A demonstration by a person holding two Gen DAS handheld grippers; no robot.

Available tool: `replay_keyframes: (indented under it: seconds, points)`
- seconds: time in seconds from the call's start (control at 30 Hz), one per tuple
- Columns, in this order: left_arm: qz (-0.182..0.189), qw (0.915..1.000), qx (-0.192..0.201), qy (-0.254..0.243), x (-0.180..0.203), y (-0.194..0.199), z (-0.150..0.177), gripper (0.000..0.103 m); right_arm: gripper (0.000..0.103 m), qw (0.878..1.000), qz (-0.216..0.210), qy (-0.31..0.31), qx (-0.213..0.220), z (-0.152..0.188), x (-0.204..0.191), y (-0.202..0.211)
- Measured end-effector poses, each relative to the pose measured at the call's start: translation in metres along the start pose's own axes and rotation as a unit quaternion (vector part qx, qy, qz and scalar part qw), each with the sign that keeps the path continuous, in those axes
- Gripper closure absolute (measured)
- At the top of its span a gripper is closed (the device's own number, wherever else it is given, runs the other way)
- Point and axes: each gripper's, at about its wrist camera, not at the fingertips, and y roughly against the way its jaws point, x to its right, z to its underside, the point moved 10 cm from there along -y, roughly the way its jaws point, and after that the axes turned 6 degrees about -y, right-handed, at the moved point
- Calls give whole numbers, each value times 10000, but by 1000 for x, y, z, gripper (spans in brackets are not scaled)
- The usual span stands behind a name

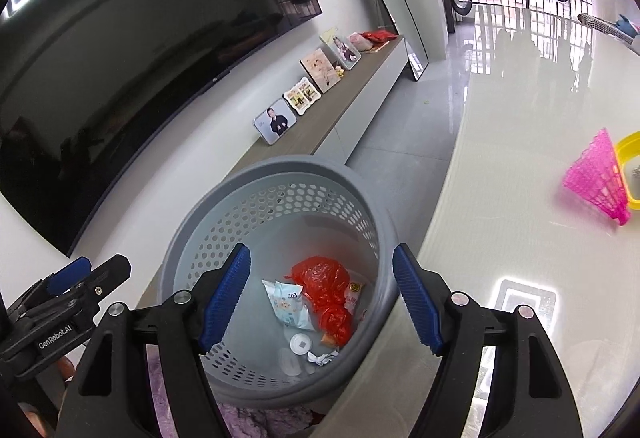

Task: Collect trash
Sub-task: 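Move both open grippers from the basket toward the toy fish on the table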

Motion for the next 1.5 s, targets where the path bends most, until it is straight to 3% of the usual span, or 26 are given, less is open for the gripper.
replay_keyframes:
  seconds: [0.3,0.5,0.7,1.0,1.2,1.5]
  points:
    - [265,9993,82,-267,50,14,-5,17,32,9996,158,-180,177,9,43,52]
    - [657,9958,123,-630,111,22,-4,17,32,9957,733,-428,363,21,104,91]
    - [1106,9878,98,-1096,180,25,4,17,32,9851,1387,-829,594,30,177,133]
    - [1454,9782,-10,-1482,255,25,11,17,32,9619,2213,-1401,784,40,291,187]
    - [1586,9738,-62,-1627,289,22,10,17,32,9553,2414,-1531,760,33,339,199]
    - [1640,9719,-228,-1673,319,7,10,17,32,9593,2338,-1514,461,17,370,182]
